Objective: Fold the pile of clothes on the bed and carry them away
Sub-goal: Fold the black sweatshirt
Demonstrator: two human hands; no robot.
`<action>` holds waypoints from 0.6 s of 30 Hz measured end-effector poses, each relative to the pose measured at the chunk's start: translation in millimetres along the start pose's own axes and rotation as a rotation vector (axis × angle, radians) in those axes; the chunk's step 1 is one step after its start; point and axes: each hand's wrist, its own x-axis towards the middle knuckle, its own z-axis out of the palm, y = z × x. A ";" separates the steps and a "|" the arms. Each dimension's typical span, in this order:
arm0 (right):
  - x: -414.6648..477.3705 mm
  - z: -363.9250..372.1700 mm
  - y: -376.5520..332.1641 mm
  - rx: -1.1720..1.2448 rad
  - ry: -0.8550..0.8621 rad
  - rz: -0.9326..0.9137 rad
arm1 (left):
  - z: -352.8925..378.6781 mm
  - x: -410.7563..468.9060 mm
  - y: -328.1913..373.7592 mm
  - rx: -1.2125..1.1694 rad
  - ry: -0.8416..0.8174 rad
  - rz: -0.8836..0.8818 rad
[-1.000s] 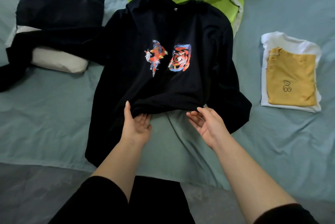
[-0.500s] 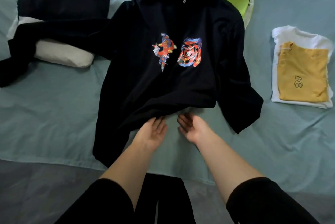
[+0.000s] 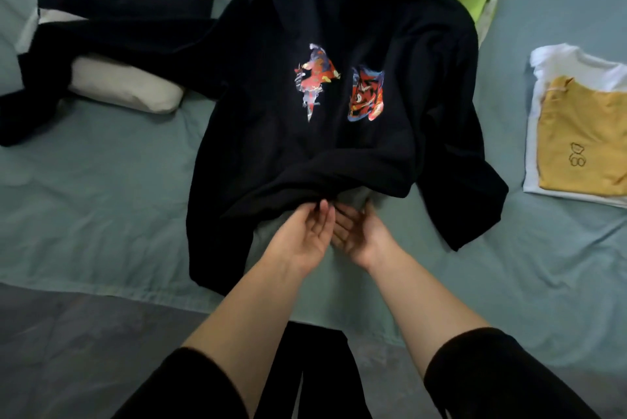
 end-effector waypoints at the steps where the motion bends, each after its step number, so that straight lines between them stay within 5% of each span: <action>1: -3.5 6.2 -0.1 0.045 -0.020 0.017 | -4.1 -6.4 -4.2 -0.001 0.015 -0.014; 7: -16.1 40.3 -4.7 0.309 -0.131 -0.002 | -30.9 -27.8 -24.0 0.004 0.078 -0.051; 12: -11.6 36.5 -14.7 0.439 -0.038 -0.102 | -39.0 -31.0 -26.7 0.010 0.068 -0.067; 18: -42.2 -22.7 -6.9 0.217 0.062 -0.248 | -35.9 -23.6 -43.9 0.176 0.062 -0.100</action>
